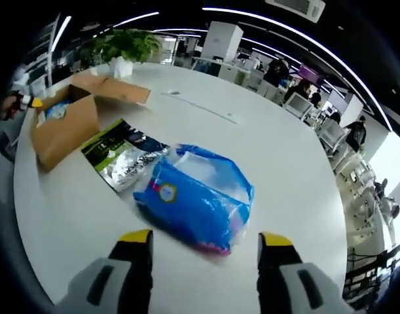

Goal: Operate the shoe box by opening the lid, removing the specified soft item, and placing it in the target area until the item is outside and the box remains undamaged.

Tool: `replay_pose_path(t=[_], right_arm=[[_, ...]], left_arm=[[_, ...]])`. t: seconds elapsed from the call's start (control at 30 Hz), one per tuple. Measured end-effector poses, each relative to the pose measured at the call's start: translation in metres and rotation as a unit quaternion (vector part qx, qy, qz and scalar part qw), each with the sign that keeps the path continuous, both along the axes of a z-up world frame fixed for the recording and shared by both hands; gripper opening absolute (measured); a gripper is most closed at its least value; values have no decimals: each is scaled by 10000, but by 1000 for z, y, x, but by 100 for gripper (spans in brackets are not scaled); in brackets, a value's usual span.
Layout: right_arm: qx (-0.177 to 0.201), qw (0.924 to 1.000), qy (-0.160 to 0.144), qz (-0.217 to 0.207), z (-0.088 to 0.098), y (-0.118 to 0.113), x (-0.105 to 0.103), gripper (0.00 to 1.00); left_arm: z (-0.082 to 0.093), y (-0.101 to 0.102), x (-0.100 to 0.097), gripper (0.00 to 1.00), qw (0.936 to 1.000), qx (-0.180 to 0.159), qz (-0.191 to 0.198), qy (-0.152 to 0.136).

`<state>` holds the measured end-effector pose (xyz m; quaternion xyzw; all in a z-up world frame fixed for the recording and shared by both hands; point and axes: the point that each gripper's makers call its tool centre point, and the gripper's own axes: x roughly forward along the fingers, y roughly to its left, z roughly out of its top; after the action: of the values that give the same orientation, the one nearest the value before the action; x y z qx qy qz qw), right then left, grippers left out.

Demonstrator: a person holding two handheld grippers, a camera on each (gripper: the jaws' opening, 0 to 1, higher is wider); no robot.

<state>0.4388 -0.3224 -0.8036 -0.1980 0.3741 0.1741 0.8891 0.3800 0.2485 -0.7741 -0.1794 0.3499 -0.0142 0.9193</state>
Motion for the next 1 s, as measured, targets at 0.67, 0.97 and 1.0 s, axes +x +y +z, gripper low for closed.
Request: replay_pose_path(t=[0.67, 0.97, 1.0], right_arm=[[491, 9971, -526, 236, 54, 41, -34, 64], [849, 9932, -681, 409, 71, 75, -46, 63], [861, 9929, -691, 440, 72, 78, -47, 63]], left_arm=[[1, -2, -1, 4, 9999, 61, -79, -7], [1, -2, -2, 4, 10000, 40, -39, -41], [1, -2, -2, 4, 10000, 35, -38, -44]])
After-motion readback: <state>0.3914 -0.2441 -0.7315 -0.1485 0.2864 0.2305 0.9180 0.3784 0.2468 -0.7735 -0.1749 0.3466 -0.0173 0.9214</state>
